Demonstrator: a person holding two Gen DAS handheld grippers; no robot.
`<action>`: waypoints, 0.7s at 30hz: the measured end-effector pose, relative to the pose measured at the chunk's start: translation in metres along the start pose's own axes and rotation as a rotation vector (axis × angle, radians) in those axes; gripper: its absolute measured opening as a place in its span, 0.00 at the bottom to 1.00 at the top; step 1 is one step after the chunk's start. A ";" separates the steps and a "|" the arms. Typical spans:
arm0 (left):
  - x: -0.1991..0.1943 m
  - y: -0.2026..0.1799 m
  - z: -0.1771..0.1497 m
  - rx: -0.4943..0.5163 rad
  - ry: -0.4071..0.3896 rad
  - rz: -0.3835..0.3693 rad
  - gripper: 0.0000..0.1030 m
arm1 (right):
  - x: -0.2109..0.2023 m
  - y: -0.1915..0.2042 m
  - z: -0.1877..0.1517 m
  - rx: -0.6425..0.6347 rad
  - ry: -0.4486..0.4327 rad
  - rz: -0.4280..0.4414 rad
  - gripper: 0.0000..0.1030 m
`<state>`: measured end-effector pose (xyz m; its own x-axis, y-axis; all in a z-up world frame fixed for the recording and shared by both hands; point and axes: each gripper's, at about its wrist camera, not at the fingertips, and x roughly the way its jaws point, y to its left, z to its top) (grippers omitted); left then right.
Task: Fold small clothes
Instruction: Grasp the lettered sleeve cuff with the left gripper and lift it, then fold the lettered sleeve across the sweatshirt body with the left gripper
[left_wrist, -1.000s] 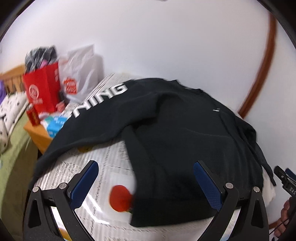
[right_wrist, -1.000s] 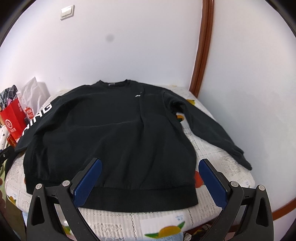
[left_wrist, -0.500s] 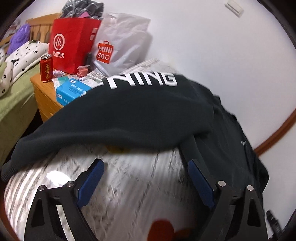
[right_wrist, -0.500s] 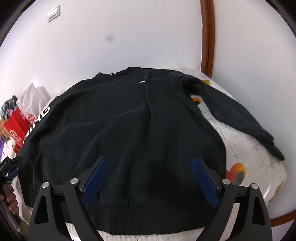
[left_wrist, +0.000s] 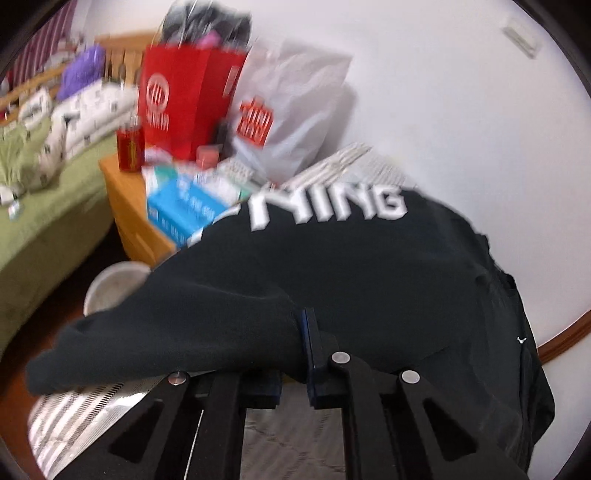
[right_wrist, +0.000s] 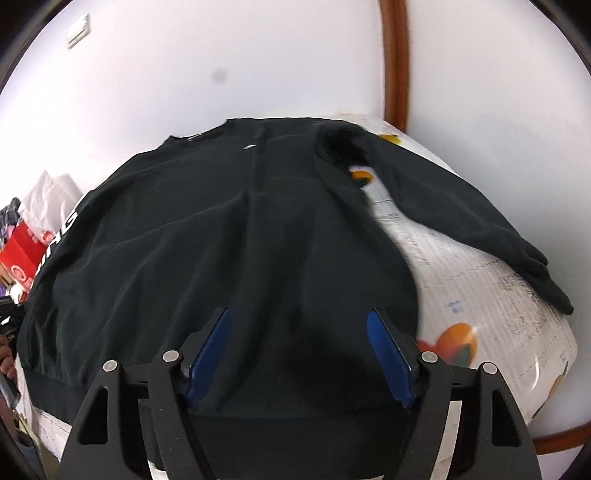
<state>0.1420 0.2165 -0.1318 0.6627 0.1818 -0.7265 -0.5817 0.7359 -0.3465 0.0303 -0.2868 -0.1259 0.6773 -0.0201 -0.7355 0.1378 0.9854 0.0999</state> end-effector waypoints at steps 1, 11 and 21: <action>-0.007 -0.008 0.002 0.016 -0.023 0.000 0.09 | 0.001 -0.004 0.001 -0.007 -0.002 -0.004 0.72; -0.054 -0.139 0.001 0.274 -0.124 -0.127 0.06 | -0.009 -0.029 0.005 -0.056 -0.079 0.029 0.72; -0.031 -0.275 -0.054 0.518 -0.057 -0.238 0.06 | -0.001 -0.061 -0.003 -0.014 -0.066 0.052 0.72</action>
<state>0.2562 -0.0268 -0.0463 0.7800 -0.0033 -0.6257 -0.1162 0.9818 -0.1500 0.0190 -0.3463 -0.1338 0.7297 0.0202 -0.6834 0.0916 0.9877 0.1271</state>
